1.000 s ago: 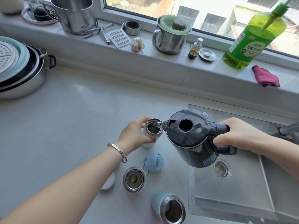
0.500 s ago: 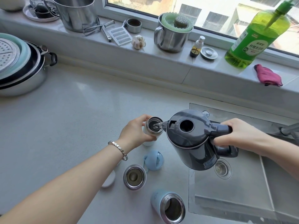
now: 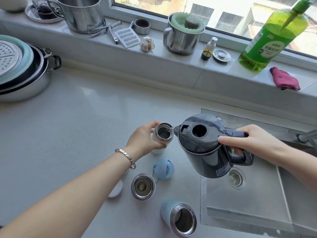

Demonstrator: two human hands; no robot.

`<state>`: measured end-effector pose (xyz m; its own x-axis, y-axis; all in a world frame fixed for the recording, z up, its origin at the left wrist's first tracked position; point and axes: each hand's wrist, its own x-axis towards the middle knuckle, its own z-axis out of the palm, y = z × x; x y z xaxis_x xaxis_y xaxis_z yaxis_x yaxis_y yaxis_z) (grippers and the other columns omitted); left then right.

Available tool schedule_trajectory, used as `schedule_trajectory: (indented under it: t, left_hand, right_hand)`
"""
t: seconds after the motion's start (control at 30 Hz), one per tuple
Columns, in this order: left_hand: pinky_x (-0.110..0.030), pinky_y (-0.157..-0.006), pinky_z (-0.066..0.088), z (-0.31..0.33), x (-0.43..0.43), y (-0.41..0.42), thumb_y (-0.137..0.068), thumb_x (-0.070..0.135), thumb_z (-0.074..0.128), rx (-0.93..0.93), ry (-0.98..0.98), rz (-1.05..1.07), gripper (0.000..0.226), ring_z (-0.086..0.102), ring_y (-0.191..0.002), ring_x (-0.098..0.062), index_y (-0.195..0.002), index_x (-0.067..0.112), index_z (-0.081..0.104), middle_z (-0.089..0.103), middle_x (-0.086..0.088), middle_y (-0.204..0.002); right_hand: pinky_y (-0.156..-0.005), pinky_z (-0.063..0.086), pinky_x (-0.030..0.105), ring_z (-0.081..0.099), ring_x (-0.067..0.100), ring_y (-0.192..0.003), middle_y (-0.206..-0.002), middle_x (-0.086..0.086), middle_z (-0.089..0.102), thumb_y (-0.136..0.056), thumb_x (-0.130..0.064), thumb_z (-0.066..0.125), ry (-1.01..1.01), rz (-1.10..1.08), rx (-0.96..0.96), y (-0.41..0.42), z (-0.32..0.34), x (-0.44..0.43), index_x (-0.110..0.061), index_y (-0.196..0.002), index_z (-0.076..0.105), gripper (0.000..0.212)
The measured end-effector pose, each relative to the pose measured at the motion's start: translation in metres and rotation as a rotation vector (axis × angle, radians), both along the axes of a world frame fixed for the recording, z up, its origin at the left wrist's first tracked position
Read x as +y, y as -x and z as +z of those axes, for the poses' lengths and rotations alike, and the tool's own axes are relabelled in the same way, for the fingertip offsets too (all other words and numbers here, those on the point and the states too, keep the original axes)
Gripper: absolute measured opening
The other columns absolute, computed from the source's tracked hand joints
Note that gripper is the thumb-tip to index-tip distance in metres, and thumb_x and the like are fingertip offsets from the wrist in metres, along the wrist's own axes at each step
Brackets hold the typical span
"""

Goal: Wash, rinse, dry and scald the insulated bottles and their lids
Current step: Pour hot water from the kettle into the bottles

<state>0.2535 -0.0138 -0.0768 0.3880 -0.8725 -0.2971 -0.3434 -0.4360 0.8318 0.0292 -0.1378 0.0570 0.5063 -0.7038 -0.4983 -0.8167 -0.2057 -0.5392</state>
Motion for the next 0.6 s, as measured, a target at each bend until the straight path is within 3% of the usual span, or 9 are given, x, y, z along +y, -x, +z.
schedule_trajectory:
  t: [0.33,0.6]
  left_hand:
    - [-0.035,-0.093,0.046,-0.0004,0.0,-0.0001,-0.062,0.019,0.084,0.0,0.0,0.0,0.056,0.057,-0.112,-0.011,-0.109,0.031,0.057,0.061,0.012,-0.106]
    - [-0.035,-0.093,0.046,-0.0002,0.0009,-0.0001,-0.062,0.02,0.083,0.003,0.002,0.002,0.057,0.056,-0.112,-0.011,-0.111,0.031,0.057,0.062,0.011,-0.11]
  right_hand:
    - [-0.053,0.02,0.029,0.029,0.015,-0.051,-0.052,-0.002,0.034,-0.07,-0.044,0.073,0.005,0.007,0.044,-0.0053,0.0016,0.0004,-0.015,-0.052,0.037,0.05]
    - [-0.052,0.026,0.026,0.034,0.014,-0.048,-0.05,-0.002,0.039,-0.07,-0.045,0.072,0.012,0.012,0.089,-0.0067,0.005,0.0012,-0.01,-0.055,0.046,0.046]
